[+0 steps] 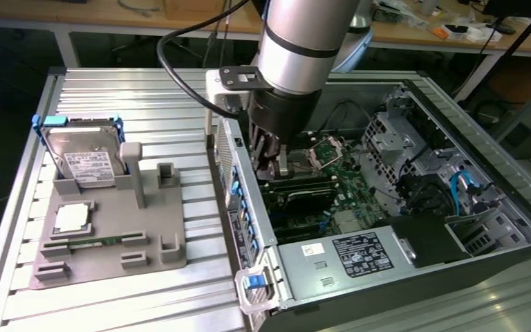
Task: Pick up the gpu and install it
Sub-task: 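Press down on the gpu until it lock into place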
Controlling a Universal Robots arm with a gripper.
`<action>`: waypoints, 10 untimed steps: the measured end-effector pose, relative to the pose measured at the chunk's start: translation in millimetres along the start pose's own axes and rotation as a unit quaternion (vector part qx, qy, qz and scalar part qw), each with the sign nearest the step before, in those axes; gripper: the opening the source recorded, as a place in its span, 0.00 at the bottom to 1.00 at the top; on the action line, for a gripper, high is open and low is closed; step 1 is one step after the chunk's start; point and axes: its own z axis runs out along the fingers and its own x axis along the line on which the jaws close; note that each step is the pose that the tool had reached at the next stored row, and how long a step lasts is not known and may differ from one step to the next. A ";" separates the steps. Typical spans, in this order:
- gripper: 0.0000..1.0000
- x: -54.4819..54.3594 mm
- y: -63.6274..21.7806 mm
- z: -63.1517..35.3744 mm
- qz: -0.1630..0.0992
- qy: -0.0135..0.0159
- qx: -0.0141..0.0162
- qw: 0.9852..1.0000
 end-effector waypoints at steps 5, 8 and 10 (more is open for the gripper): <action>0.11 0.0 0.2 -0.1 0.000 0.000 0.002 1.000; 0.11 0.0 0.2 0.3 0.000 0.000 0.003 1.000; 0.11 0.2 0.2 1.6 0.000 0.000 0.003 1.000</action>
